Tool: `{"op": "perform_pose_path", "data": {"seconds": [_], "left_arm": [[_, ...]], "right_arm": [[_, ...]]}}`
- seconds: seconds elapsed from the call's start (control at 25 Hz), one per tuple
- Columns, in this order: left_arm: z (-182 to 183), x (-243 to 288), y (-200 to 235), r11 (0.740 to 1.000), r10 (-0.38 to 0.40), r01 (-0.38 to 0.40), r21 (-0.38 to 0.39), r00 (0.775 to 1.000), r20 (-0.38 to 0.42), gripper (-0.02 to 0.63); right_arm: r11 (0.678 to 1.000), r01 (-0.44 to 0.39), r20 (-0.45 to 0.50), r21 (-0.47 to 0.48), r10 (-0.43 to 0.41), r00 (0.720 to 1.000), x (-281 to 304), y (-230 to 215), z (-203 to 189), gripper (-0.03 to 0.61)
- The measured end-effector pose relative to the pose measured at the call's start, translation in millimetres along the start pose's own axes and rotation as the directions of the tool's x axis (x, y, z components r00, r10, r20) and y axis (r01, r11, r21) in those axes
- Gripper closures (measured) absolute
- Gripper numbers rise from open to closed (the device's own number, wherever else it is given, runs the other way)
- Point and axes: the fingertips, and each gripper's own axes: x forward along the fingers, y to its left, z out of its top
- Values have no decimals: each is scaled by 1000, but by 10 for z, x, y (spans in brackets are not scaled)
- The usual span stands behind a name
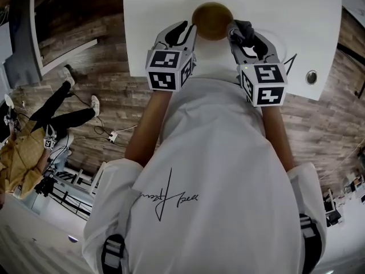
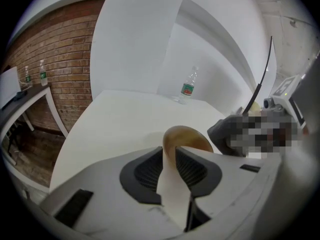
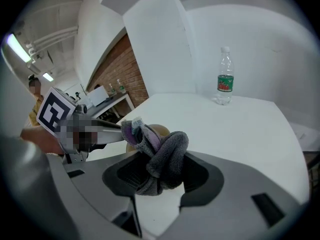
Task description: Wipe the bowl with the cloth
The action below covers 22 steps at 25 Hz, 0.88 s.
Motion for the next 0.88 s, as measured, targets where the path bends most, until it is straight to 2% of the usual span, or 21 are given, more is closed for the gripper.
{"op": "perform_pose_path", "data": {"seconds": [0.52,0.64,0.76,0.88], "left_arm": [[-72,178,23,999,24,-23,27,998,-53,523],[-85,197,6,1000,18,-17,23,998,-54,549],[-66,222,9,1000,2,-2,16,998,-57,549],[-31,256,9,1000,-16,16,11,998,-56,584]], "right_arm": [[999,-27,-34,-40,26,999,26,56,-60,400],[998,-34,-39,-50,32,999,25,67,-82,400],[998,-51,-48,-39,49,998,41,67,-99,400],[995,-79,-52,-56,76,996,59,77,-104,400]]}}
